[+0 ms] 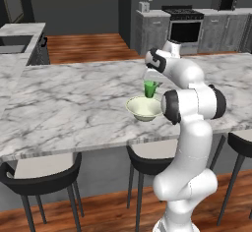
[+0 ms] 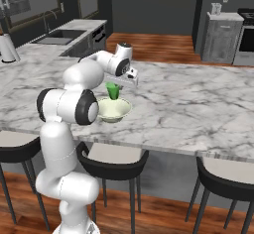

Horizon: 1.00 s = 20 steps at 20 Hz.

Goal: Place the cup inside the bowl on the dining table and move the bowl to any counter.

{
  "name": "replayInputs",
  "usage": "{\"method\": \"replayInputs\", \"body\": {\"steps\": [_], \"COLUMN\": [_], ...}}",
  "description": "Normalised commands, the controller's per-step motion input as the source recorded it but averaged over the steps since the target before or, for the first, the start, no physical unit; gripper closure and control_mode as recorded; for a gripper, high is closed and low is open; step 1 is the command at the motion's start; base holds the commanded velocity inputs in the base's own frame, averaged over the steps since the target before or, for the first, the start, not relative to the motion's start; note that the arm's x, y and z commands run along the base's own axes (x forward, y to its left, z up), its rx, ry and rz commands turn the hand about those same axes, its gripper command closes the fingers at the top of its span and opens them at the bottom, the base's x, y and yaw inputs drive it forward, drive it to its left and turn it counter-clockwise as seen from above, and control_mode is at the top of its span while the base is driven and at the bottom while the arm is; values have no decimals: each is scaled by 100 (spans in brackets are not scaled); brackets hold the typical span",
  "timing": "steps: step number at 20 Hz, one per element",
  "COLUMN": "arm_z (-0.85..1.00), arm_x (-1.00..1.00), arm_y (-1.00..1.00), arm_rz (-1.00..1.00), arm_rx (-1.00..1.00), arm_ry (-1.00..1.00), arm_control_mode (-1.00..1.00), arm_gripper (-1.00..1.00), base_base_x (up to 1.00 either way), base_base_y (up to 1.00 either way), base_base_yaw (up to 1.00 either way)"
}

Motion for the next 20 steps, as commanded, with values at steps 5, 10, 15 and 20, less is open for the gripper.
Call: {"method": "replayInputs", "body": {"steps": [5, 10, 15, 20], "arm_z": [0, -5, -8, -11], "arm_x": [5, 0, 0, 2], "arm_y": [14, 18, 12, 6], "arm_rz": [0, 0, 0, 0], "arm_rx": [0, 0, 0, 0], "arm_ry": [0, 1, 0, 0], "arm_control_mode": [-100, -100, -100, -100], "arm_gripper": [100, 100, 100, 100], "base_base_x": [0, 0, 0, 0], "base_base_y": [0, 0, 0, 0], "base_base_yaw": [0, 0, 0, 0]}}
